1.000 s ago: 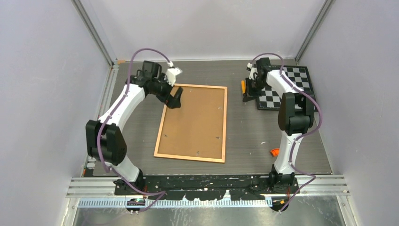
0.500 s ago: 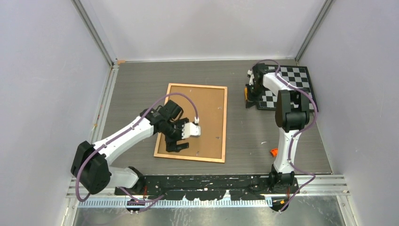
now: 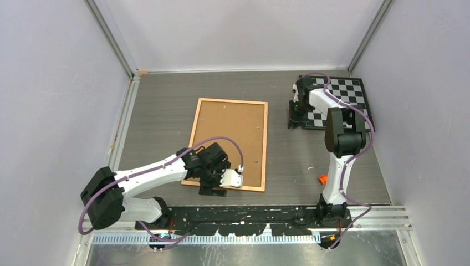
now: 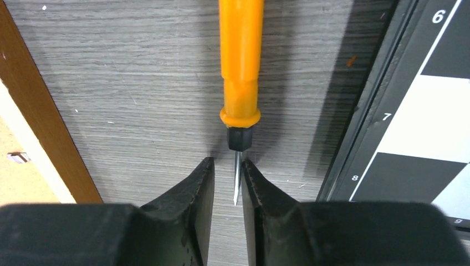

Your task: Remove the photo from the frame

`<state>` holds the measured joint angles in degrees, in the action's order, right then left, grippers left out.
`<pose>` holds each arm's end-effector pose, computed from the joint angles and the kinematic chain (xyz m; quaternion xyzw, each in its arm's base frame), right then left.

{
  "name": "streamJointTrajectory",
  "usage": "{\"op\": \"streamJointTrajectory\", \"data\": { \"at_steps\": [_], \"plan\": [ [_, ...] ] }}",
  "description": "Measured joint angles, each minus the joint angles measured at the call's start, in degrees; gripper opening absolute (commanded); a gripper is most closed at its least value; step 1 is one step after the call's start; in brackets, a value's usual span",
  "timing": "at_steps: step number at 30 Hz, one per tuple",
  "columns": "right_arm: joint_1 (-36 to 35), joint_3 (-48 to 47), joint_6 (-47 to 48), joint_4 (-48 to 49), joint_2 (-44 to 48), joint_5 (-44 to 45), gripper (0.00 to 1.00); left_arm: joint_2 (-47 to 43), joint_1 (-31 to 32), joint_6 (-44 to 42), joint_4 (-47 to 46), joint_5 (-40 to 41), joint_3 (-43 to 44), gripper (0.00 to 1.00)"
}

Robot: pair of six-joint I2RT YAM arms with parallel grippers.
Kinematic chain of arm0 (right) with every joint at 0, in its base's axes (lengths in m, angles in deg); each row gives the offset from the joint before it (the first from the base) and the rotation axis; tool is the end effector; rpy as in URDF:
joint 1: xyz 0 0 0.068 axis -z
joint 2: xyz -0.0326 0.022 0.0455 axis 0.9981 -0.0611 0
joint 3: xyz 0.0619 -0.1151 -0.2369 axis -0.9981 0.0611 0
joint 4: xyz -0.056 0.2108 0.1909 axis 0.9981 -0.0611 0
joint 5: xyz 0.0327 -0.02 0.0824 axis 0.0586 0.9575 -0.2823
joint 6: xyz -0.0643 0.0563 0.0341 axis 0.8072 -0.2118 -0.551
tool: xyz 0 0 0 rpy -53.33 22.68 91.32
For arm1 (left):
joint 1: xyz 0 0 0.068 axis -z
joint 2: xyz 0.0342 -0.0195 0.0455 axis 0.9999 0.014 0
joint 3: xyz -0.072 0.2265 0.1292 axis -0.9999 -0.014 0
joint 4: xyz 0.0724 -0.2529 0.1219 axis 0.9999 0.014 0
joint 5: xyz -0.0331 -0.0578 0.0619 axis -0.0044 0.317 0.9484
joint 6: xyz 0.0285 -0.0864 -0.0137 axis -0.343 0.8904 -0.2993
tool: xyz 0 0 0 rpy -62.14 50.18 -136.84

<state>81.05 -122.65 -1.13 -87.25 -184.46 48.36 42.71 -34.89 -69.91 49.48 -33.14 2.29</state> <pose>0.4514 0.0525 0.0977 0.0224 0.9901 0.0723 0.1183 0.1368 -0.2243 0.1448 0.7305 0.6531 -0.1382 0.1440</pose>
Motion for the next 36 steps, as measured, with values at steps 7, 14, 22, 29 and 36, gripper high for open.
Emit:
{"op": "streamJointTrajectory", "data": {
  "at_steps": [7,14,22,29,36],
  "plan": [
    [-0.22,1.07,-0.24,0.76,0.98,0.07,0.43,0.00,0.07,0.20,-3.21,2.60,-1.84,0.69],
    [-0.04,1.92,0.09,-0.42,2.25,-0.13,0.54,2.58,0.85,0.46,-6.38,2.95,-4.17,0.60],
    [0.07,1.97,1.62,-0.81,10.23,1.31,0.72,7.67,1.60,2.73,-9.99,6.71,-2.89,0.33],
    [0.07,3.58,5.70,4.48,22.82,7.28,1.00,14.91,0.79,5.55,-11.87,9.20,3.69,0.11],
    [0.33,3.58,5.53,5.84,26.12,2.12,1.00,17.40,-3.39,6.69,-15.02,7.87,6.08,0.00]
  ]
}}
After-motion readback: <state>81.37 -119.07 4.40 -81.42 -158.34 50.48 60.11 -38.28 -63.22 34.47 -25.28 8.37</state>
